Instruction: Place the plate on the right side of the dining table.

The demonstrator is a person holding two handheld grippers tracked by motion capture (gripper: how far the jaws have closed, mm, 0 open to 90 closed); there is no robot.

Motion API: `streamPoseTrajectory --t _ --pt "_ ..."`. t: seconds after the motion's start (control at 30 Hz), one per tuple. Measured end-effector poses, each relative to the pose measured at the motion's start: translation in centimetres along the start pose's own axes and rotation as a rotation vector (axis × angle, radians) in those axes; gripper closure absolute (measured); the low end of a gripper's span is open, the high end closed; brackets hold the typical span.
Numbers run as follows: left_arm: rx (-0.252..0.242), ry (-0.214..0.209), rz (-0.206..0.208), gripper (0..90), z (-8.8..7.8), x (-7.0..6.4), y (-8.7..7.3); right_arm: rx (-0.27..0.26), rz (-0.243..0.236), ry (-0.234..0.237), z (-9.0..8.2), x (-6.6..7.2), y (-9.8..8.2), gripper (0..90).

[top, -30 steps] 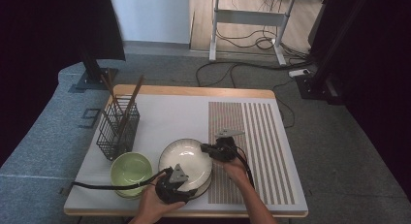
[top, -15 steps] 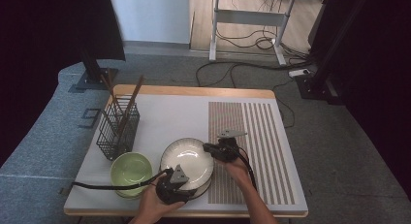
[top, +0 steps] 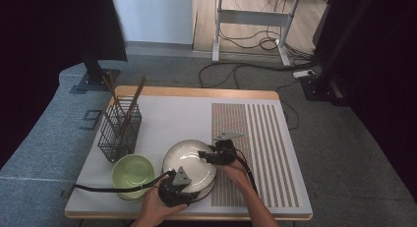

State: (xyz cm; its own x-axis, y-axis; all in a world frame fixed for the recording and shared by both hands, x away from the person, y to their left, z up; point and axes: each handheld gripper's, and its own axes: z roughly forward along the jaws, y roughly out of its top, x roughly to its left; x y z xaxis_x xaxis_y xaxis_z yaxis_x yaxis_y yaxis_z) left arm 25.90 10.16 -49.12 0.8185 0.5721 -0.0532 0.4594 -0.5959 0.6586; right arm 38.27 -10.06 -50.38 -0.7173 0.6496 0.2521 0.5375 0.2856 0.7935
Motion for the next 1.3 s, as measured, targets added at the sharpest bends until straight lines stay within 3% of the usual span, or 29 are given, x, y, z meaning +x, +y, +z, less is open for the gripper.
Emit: streamPoseTrajectory --t 0.1,0.17,0.27,0.4,0.57,0.7,1.03,1.3 --pt "-0.001 0.001 0.002 47.0 0.0 0.0 0.0 -0.006 0.021 0.019 -0.1 -0.1 0.0 65.0" --pt "-0.001 0.001 0.004 46.7 0.0 0.0 0.0 -0.006 0.029 0.026 -0.1 -0.1 0.0 66.9" --pt "-0.001 0.001 0.007 46.5 0.0 0.0 0.0 -0.006 0.086 0.045 -0.2 -0.5 0.0 71.4" --pt "0.000 0.000 0.013 46.1 0.0 0.0 0.0 -0.002 0.125 0.063 -0.4 -0.8 0.1 74.9" --pt "0.006 -0.005 0.013 45.4 -0.1 0.0 0.0 -0.052 0.140 0.117 -1.4 -0.7 0.7 82.8" --pt "0.006 0.003 0.016 44.9 -0.1 0.0 0.0 -0.054 0.112 0.098 -1.9 -0.2 1.2 83.3" --pt "0.006 0.006 0.017 44.5 -0.2 0.0 0.0 -0.067 0.107 0.055 -2.1 0.8 1.9 83.9" --pt "-0.036 0.004 0.025 43.9 -1.2 -0.2 0.2 -0.103 0.093 0.013 -2.4 1.2 2.1 83.9"
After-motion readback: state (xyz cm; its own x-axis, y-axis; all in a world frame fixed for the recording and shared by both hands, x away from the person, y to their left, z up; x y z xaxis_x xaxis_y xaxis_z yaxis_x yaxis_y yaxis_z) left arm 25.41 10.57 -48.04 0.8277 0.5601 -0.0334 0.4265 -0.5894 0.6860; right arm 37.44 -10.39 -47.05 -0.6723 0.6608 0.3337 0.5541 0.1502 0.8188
